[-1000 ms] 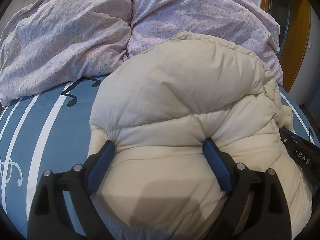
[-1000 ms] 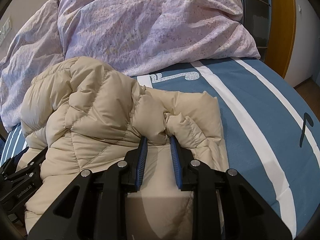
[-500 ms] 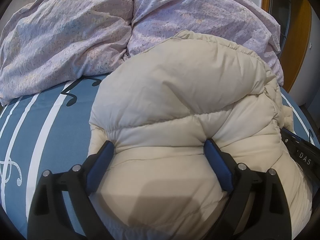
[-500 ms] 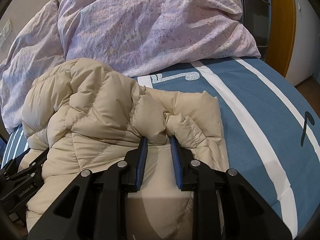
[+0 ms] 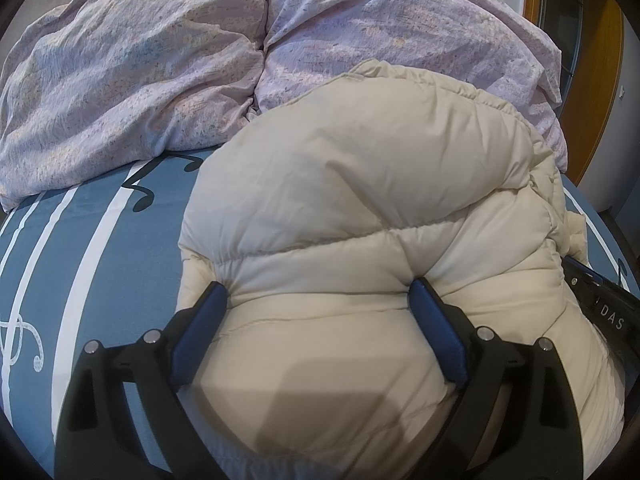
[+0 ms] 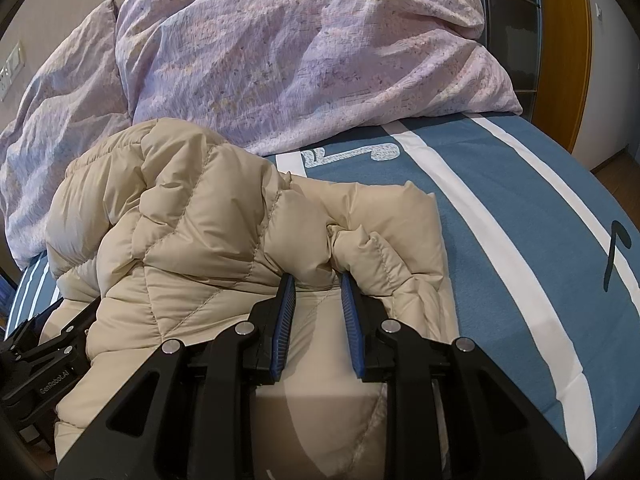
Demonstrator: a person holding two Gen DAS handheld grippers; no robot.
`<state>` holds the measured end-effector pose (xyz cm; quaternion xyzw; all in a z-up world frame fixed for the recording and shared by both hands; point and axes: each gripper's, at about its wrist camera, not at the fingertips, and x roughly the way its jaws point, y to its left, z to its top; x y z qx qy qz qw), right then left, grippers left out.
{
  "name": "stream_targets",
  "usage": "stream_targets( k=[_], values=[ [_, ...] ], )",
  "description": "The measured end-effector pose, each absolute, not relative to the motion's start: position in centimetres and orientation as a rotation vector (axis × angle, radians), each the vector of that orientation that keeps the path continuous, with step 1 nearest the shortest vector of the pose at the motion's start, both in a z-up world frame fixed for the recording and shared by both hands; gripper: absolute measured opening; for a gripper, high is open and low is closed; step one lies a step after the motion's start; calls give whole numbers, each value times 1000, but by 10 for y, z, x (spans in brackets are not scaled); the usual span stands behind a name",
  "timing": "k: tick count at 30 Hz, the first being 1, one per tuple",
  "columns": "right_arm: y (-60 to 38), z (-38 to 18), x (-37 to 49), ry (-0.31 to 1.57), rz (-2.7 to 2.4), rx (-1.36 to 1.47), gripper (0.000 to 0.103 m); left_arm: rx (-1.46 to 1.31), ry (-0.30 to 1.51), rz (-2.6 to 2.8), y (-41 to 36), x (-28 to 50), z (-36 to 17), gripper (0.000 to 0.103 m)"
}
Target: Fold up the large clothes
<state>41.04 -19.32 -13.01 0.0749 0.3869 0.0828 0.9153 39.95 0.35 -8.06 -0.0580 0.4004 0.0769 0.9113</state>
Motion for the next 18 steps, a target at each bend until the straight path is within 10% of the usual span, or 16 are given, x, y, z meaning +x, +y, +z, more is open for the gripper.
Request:
stream_targets(
  k=[12, 18],
  values=[
    [-204, -119, 402, 823, 221, 214, 29, -107, 808, 152, 7, 384, -72, 93],
    [-247, -93, 375, 803, 237, 387, 88, -206, 785, 100, 48, 346, -38, 93]
  ],
)
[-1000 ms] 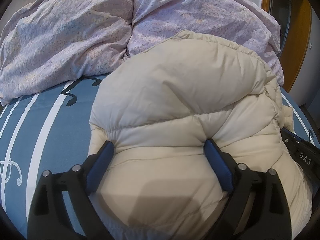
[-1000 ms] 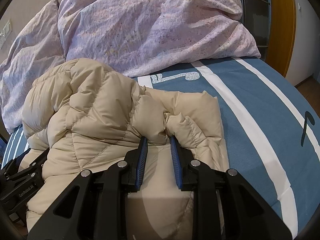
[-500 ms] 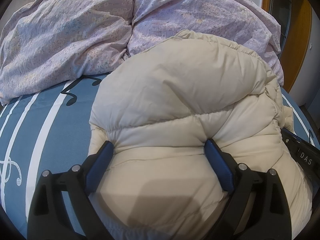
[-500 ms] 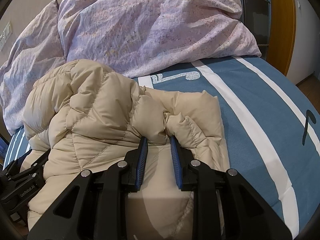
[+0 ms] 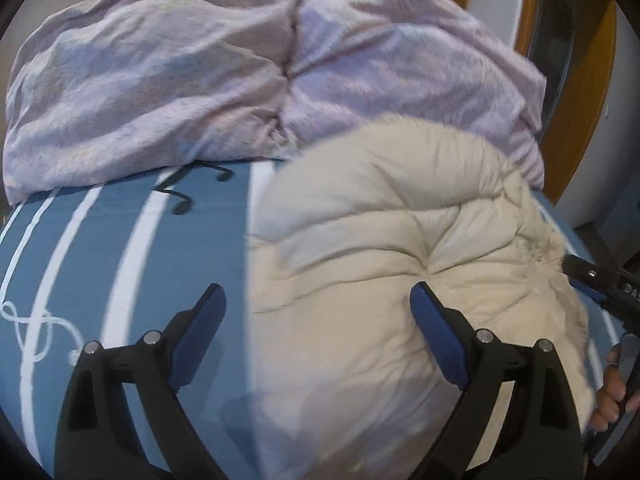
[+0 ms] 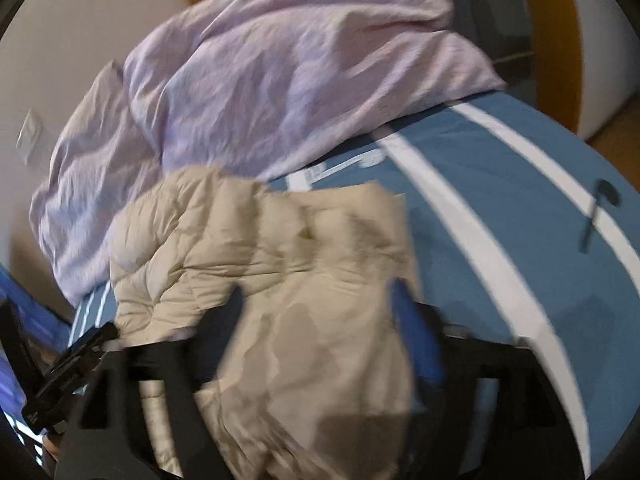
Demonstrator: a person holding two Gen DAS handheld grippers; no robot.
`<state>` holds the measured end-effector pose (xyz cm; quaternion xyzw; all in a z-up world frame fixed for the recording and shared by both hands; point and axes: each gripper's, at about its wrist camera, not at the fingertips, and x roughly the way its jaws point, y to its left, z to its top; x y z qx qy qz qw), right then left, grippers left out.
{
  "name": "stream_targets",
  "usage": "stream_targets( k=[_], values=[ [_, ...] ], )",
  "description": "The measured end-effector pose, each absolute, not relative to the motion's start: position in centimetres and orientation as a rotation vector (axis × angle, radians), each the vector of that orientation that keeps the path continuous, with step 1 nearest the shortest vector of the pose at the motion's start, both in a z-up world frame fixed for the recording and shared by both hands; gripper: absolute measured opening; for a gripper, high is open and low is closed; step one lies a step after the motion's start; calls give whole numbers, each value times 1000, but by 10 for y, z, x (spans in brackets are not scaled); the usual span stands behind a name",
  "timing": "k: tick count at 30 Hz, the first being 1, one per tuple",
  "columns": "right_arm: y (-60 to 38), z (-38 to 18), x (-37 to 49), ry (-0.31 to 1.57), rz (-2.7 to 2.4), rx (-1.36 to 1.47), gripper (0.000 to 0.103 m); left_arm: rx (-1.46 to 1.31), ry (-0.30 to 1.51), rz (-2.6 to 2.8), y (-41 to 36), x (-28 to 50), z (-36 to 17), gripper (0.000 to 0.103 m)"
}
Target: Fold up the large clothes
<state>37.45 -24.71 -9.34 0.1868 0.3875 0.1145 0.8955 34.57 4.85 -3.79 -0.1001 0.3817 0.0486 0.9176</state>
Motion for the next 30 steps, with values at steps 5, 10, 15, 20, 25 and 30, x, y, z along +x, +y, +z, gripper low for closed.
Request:
stream_targets(
  k=[5, 10, 15, 20, 25, 30],
  values=[
    [-264, -106, 379, 916, 279, 468, 93, -313, 839, 60, 81, 337, -36, 94],
    [-268, -132, 390, 1019, 325, 581, 97, -381, 907, 32, 92, 339, -55, 94],
    [-275, -146, 395, 1041, 387, 684, 101, -426, 919, -8, 94, 343, -62, 94],
    [-271, -148, 398, 1024, 468, 721, 100, -499, 931, -57, 100, 351, -67, 94],
    [-258, -157, 400, 1007, 561, 745, 61, -634, 953, -123, 110, 358, -80, 94],
    [-261, -159, 401, 970, 595, 781, 44, -748, 965, -190, 115, 363, -94, 95]
  ],
)
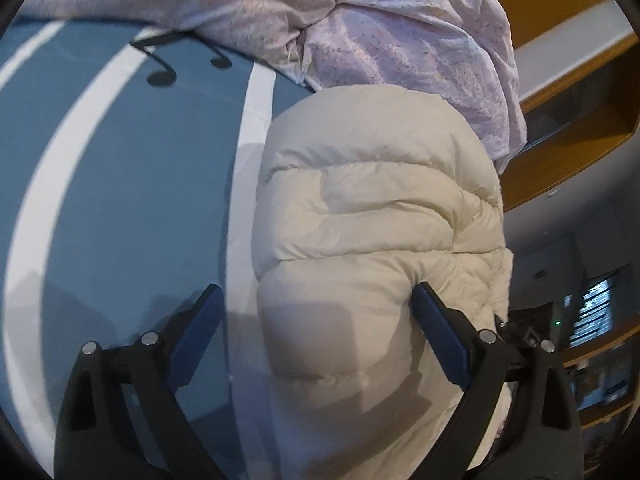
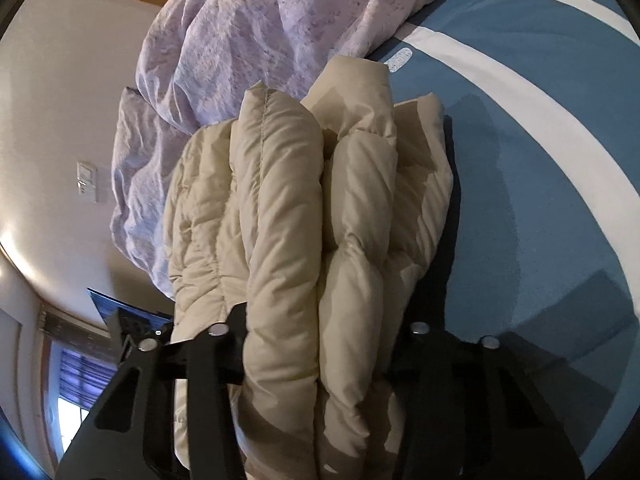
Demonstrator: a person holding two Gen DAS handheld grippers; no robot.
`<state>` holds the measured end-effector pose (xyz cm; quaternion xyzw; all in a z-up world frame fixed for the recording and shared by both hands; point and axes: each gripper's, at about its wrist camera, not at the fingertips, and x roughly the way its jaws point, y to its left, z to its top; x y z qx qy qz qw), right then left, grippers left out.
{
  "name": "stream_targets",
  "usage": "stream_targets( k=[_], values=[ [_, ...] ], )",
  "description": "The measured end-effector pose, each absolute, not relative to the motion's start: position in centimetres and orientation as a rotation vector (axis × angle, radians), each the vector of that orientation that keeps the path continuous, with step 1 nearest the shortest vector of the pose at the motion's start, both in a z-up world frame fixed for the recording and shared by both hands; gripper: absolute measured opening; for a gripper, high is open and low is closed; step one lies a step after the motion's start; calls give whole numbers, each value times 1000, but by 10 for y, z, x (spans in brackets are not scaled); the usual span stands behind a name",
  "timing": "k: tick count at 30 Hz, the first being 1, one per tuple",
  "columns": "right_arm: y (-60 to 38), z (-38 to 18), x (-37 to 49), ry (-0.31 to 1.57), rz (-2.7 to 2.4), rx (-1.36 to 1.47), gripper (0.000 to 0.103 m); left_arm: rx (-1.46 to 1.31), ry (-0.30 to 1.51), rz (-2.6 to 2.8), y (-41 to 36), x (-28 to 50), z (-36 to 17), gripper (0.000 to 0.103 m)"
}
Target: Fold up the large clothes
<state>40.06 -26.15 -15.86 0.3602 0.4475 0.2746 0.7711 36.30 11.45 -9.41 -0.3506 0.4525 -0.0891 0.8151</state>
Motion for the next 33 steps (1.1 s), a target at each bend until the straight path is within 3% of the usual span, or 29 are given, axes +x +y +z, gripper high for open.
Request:
stream_targets(
  k=[3, 10, 12, 24, 33],
  values=[
    [-262, -158, 401, 964, 604, 793, 39, -773, 962, -225, 110, 366, -98, 94],
    [-254, -142, 401, 918, 649, 815, 30, -803, 919, -291, 106, 360, -91, 42],
    [-245, -135, 403, 904, 684, 811, 28, -795, 889, -286, 115, 352, -82, 37],
    [-125, -103, 437, 893, 884, 657, 27, -775, 727, -142, 207, 304, -50, 35],
    [-79, -139, 454, 943, 812, 524, 27, -688, 741, -32, 244, 310, -70, 37]
  ],
)
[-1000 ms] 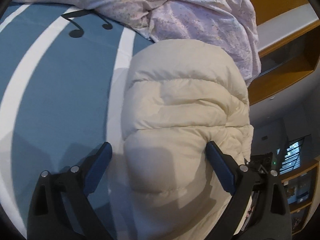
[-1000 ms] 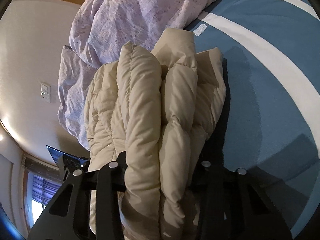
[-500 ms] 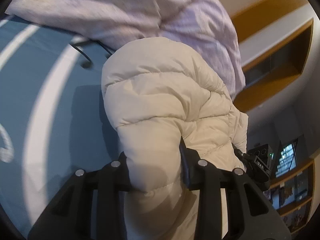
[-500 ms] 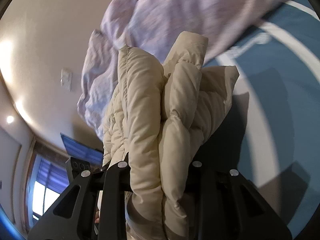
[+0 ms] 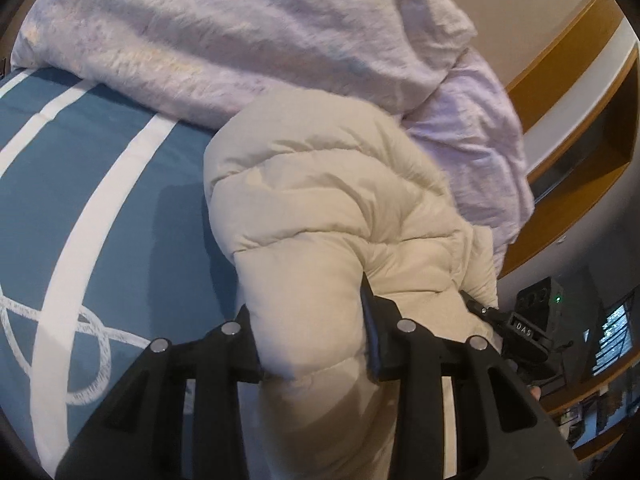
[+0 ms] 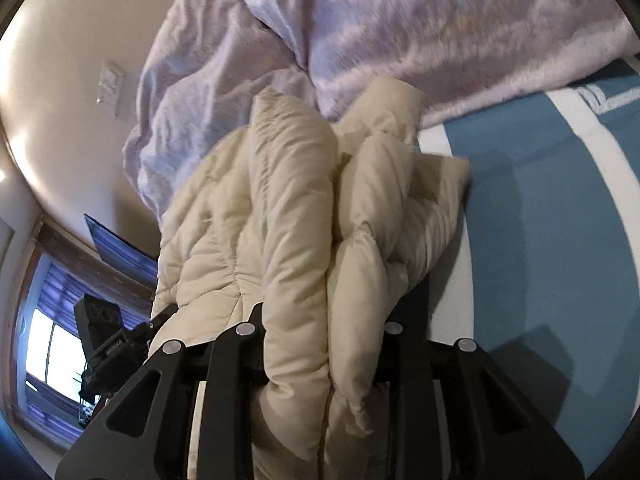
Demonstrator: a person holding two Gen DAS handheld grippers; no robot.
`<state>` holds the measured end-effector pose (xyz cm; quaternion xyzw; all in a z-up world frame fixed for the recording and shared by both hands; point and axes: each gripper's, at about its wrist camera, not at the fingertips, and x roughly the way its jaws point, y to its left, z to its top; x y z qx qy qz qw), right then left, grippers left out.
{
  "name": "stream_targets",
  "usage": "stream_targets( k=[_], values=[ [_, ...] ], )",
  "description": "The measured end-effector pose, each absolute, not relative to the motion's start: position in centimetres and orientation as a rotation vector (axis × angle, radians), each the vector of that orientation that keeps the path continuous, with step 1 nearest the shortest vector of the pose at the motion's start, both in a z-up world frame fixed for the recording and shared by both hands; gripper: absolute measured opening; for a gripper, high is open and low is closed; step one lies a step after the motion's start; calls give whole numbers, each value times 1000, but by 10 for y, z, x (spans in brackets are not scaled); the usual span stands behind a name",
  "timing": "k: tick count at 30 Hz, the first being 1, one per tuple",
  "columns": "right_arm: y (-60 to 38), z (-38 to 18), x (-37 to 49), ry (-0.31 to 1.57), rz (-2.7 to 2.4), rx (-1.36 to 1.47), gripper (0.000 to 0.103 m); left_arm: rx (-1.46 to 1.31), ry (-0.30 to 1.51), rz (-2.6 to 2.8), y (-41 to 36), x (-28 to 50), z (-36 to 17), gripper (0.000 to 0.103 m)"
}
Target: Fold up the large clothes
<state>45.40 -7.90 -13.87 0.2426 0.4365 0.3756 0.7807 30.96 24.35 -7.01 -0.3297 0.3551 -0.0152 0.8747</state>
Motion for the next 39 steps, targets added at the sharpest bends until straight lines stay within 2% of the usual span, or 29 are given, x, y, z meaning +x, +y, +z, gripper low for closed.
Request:
stream_targets(
  k=[3, 6, 7, 8, 10, 15, 19, 26, 32, 39],
  values=[
    [-80, -143, 456, 953, 784, 504, 29, -620, 748, -7, 239, 314, -75, 41],
    [-79, -140, 455, 964, 742, 462, 37, -523, 760, 37, 228, 315, -73, 47],
    [-79, -137, 452, 963, 720, 435, 43, -495, 763, 56, 225, 315, -71, 50],
    [-79, -132, 450, 955, 689, 399, 54, -470, 765, 74, 222, 314, -67, 50],
    [-79, -117, 442, 911, 608, 305, 65, -436, 755, 99, 220, 309, -60, 53],
    [-80, -63, 419, 730, 492, 147, 66, -314, 681, 226, 222, 300, -32, 61],
    [-53, -46, 419, 705, 511, 87, 66, -234, 635, 279, 214, 311, -11, 70],
    [1, -51, 429, 672, 486, -43, 66, -140, 647, 288, 183, 347, -1, 74],
    [9, -93, 447, 727, 418, -81, 65, -95, 712, 307, 175, 371, -32, 77],
    [7, -106, 453, 736, 418, -57, 65, -118, 713, 285, 181, 377, -50, 82]
  ],
)
